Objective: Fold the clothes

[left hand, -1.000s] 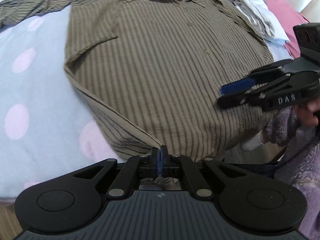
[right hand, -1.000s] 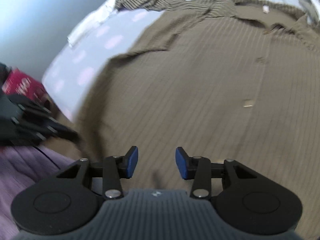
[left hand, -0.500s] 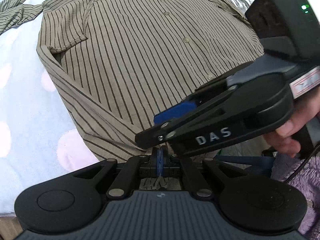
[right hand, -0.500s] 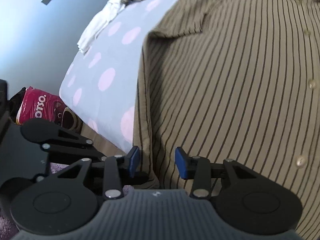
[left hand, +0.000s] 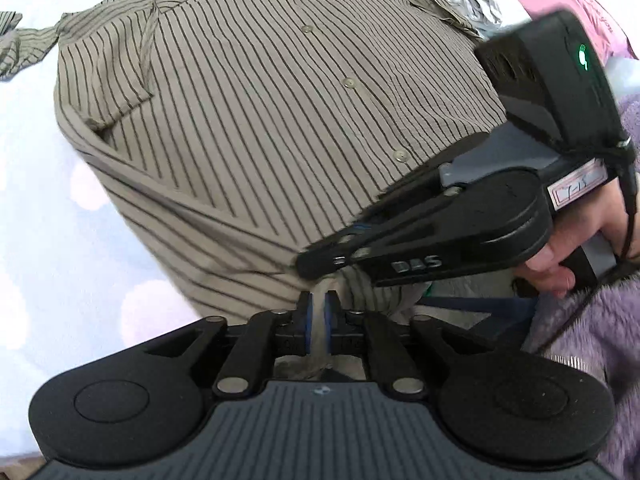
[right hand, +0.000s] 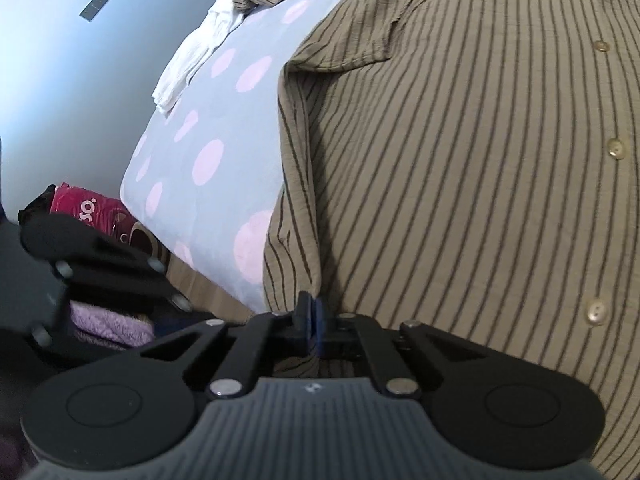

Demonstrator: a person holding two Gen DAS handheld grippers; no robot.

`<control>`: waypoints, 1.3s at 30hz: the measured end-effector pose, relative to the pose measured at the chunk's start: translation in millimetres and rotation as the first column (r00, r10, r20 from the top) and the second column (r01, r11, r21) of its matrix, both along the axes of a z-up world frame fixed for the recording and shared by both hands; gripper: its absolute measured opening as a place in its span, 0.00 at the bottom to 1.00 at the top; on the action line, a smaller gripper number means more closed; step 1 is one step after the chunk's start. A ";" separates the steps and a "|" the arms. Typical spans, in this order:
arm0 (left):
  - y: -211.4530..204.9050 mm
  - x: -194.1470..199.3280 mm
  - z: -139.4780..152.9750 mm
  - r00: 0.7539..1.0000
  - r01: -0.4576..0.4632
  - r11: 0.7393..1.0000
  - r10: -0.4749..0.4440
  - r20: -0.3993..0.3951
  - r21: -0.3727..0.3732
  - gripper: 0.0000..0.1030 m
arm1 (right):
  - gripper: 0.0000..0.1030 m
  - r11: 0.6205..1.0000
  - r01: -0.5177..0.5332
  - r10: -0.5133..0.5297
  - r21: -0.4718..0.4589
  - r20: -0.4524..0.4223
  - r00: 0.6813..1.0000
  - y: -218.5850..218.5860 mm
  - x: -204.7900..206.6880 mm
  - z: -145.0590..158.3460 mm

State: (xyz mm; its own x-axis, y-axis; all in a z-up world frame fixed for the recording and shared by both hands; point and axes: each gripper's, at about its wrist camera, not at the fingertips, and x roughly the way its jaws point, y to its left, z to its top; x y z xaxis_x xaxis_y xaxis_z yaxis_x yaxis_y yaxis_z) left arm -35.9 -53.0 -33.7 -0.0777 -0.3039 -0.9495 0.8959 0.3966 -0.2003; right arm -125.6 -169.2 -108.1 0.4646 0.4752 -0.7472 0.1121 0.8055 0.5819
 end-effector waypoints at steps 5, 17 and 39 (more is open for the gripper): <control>4.5 46.6 10.6 1.000 -0.026 0.999 0.026 -0.003 0.032 0.15 | 0.02 1.000 -0.001 0.001 -0.015 -0.006 1.000 -5.0 -4.1 -1.9; -14.8 177.1 5.2 0.986 -0.156 0.988 0.157 0.061 -0.017 0.27 | 0.02 0.984 -0.049 0.035 -0.169 -0.087 0.996 2.9 4.5 -5.3; -67.6 370.3 -67.6 0.895 -0.438 0.883 0.447 0.013 -0.170 0.09 | 0.03 0.988 -0.092 0.077 -0.124 -0.123 0.989 -4.5 10.4 -13.8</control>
